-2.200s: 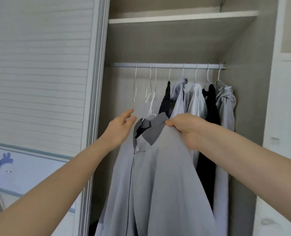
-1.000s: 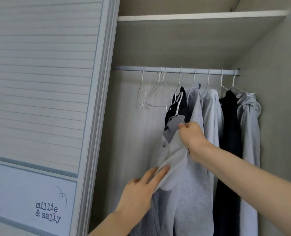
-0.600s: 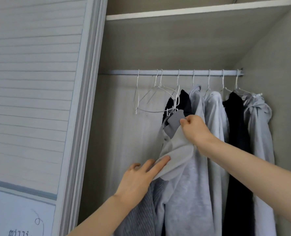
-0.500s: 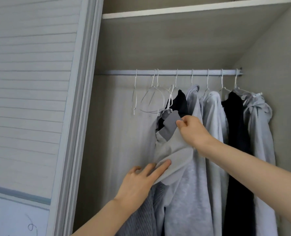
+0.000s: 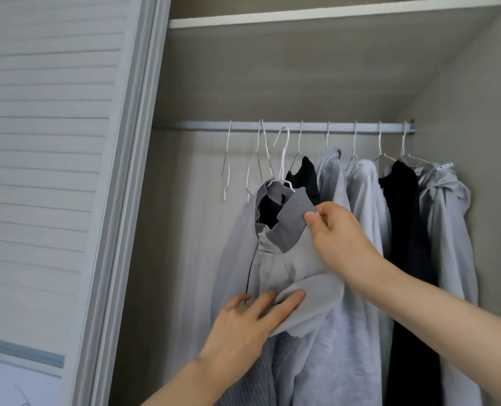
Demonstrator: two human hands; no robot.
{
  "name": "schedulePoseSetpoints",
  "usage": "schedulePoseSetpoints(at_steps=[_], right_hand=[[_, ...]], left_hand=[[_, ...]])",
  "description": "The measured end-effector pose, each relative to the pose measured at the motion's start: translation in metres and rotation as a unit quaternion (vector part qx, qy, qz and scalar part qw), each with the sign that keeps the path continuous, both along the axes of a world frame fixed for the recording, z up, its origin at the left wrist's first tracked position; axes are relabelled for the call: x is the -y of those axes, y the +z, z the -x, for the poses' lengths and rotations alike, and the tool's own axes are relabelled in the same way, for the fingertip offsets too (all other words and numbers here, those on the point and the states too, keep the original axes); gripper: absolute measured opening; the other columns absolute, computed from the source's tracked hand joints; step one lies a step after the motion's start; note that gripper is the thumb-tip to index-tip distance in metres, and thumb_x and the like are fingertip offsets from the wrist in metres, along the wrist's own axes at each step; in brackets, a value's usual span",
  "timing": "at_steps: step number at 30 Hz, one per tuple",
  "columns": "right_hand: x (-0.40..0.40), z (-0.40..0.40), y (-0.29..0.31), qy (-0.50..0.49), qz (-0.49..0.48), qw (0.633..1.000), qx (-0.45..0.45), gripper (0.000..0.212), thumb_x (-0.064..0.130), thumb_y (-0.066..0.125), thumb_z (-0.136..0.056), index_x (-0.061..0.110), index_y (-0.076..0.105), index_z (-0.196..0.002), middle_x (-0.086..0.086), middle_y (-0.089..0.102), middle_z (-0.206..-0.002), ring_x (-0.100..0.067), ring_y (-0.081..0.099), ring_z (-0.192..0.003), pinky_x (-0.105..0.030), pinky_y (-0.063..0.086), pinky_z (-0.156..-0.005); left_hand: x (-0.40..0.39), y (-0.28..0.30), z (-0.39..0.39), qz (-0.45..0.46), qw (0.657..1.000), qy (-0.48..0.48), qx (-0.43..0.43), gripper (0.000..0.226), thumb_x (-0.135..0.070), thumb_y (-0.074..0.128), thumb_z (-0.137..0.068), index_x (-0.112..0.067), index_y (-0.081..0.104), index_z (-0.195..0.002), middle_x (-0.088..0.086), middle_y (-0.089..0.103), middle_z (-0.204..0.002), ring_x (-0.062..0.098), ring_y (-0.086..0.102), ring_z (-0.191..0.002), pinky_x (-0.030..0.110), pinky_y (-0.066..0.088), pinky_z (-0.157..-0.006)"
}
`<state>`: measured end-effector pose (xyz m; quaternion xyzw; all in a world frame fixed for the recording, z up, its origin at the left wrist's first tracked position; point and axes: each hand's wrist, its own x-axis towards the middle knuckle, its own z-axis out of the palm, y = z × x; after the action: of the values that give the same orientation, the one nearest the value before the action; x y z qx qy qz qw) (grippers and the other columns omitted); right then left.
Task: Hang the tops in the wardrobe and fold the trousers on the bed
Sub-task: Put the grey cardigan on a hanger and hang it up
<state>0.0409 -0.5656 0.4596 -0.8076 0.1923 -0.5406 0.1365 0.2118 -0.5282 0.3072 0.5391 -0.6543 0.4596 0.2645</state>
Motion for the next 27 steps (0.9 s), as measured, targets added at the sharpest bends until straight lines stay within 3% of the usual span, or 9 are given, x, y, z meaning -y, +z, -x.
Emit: schedulePoseSetpoints(at_steps=[5,10,14,17,20,22,23,25,27], right_hand=[[-0.003,0.010,-0.008,0.018,-0.048,0.999,-0.001,0.028,0.022,0.045,-0.100,-0.003,0.055,-0.091,-0.001,0.044,-0.068,-0.013,0.039,-0.062,-0.027,0.032,-0.056],[0.010,0.012,-0.007,0.038,-0.151,0.987,0.027,0.035,0.021,0.047,-0.098,-0.011,0.054,-0.086,-0.007,0.043,-0.078,-0.021,0.040,-0.072,-0.029,0.033,-0.066],[0.017,0.002,0.016,0.049,-0.183,0.980,0.058,0.031,0.017,0.045,-0.097,0.013,0.041,-0.067,-0.008,0.034,-0.066,-0.020,0.034,-0.061,-0.029,0.028,-0.059],[0.023,-0.014,0.046,0.041,-0.182,0.979,0.079,0.034,0.015,0.042,-0.098,0.017,0.033,-0.065,-0.002,0.030,-0.062,-0.016,0.031,-0.055,-0.027,0.024,-0.051],[0.029,-0.035,0.082,0.024,-0.165,0.981,0.103,0.013,0.016,0.040,-0.098,0.009,0.050,-0.095,-0.007,0.050,-0.081,-0.023,0.050,-0.076,-0.028,0.037,-0.060],[0.033,-0.047,0.104,-0.009,-0.156,0.983,0.099,0.032,0.017,0.040,-0.099,0.002,0.048,-0.126,-0.015,0.056,-0.113,-0.031,0.055,-0.103,-0.029,0.041,-0.075],[0.036,-0.052,0.115,-0.023,-0.149,0.984,0.095,0.036,0.016,0.040,-0.099,0.000,0.045,-0.131,-0.016,0.054,-0.124,-0.033,0.053,-0.113,-0.029,0.040,-0.078],[0.042,-0.064,0.133,-0.042,-0.136,0.987,0.080,0.034,0.012,0.043,-0.099,-0.005,0.049,-0.128,-0.020,0.055,-0.127,-0.033,0.051,-0.120,-0.031,0.041,-0.083],[0.048,-0.080,0.147,-0.056,-0.114,0.990,0.063,0.021,0.006,0.044,-0.097,-0.008,0.058,-0.106,-0.022,0.061,-0.109,-0.034,0.053,-0.119,-0.033,0.042,-0.085]], left_hand=[[0.000,-0.006,0.008,0.002,1.000,-0.018,0.023,0.103,-0.004,0.052,-0.065,-0.032,0.010,-0.155,-0.006,0.050,-0.114,0.016,0.058,-0.062,0.029,0.054,-0.073],[0.000,-0.004,0.016,-0.022,0.999,-0.014,0.040,0.107,-0.001,0.053,-0.065,-0.030,0.003,-0.155,-0.006,0.057,-0.111,0.017,0.061,-0.068,0.029,0.054,-0.076],[0.002,0.012,0.016,-0.008,1.000,0.000,0.008,0.116,-0.001,0.066,-0.059,-0.029,0.009,-0.155,-0.008,0.061,-0.110,0.014,0.060,-0.067,0.027,0.055,-0.074],[0.006,0.033,0.007,0.000,0.999,0.024,-0.039,0.114,-0.001,0.071,-0.060,-0.029,0.013,-0.155,-0.009,0.062,-0.098,0.014,0.057,-0.059,0.027,0.054,-0.062],[0.015,0.062,-0.004,0.001,0.994,0.040,-0.101,0.114,0.001,0.065,-0.071,-0.042,-0.001,-0.152,-0.005,0.063,-0.092,0.023,0.057,-0.054,0.033,0.052,-0.051],[0.022,0.084,-0.008,0.011,0.991,0.052,-0.127,0.107,0.000,0.055,-0.083,-0.051,-0.015,-0.147,-0.002,0.061,-0.099,0.029,0.061,-0.064,0.033,0.048,-0.055],[0.027,0.094,-0.010,0.015,0.988,0.060,-0.142,0.102,-0.001,0.048,-0.088,-0.050,-0.020,-0.145,-0.001,0.058,-0.106,0.031,0.062,-0.073,0.034,0.045,-0.061],[0.035,0.109,-0.014,-0.001,0.980,0.090,-0.178,0.093,0.000,0.041,-0.091,-0.044,-0.018,-0.148,-0.002,0.052,-0.114,0.031,0.061,-0.087,0.036,0.045,-0.069],[0.046,0.113,-0.024,-0.005,0.975,0.096,-0.200,0.092,0.003,0.040,-0.089,-0.041,-0.013,-0.151,-0.001,0.051,-0.115,0.030,0.060,-0.091,0.040,0.049,-0.077]])
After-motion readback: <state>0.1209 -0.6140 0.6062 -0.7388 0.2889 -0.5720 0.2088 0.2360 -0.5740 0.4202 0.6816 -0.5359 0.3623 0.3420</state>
